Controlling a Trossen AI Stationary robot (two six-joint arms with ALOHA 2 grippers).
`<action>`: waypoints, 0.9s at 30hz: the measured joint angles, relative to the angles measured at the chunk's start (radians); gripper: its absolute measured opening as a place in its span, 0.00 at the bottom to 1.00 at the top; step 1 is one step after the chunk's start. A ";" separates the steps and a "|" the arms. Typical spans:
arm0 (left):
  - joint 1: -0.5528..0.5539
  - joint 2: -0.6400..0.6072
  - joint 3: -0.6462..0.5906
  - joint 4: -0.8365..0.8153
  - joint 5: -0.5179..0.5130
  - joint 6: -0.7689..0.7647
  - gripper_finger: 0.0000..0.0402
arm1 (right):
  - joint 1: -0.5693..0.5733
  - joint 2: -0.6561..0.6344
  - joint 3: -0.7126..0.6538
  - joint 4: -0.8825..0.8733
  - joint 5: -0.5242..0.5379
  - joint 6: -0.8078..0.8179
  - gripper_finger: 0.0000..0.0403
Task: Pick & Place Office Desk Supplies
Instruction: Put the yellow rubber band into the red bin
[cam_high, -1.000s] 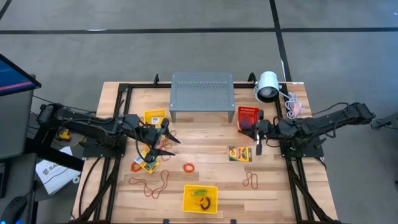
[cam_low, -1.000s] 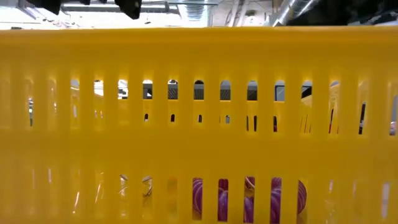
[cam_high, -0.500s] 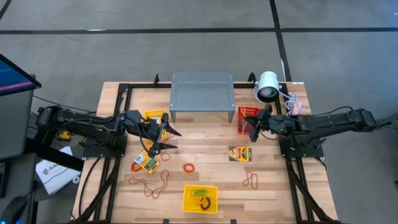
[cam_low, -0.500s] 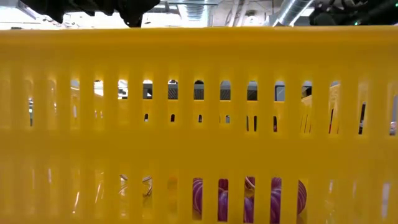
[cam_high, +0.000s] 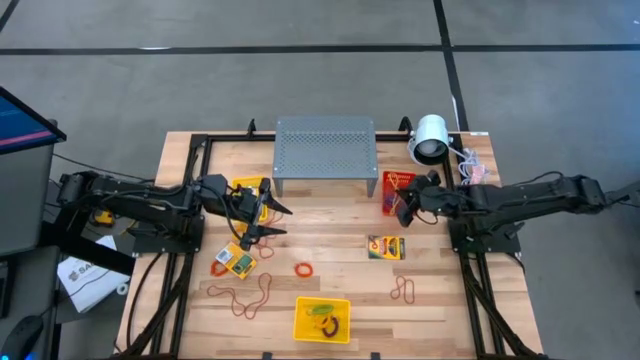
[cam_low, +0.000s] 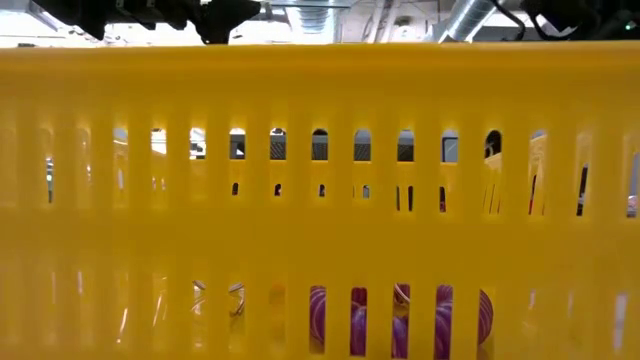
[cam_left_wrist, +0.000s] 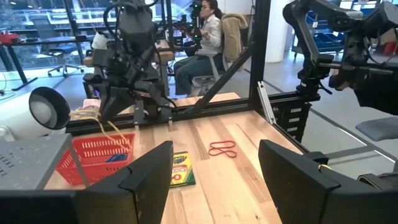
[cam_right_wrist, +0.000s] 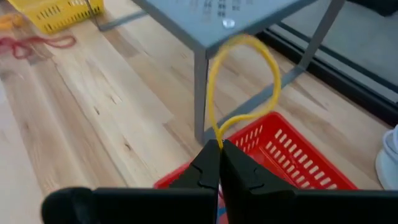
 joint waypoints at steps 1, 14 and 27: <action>0.000 0.000 0.000 0.000 0.000 0.000 0.58 | -0.002 0.009 0.000 -0.005 0.001 0.005 0.00; 0.000 0.000 0.000 -0.011 0.000 -0.001 0.58 | -0.079 0.161 0.000 -0.057 -0.006 0.078 0.00; -0.002 0.000 0.000 -0.016 0.000 -0.001 0.58 | -0.123 0.180 0.000 -0.090 -0.056 0.087 0.00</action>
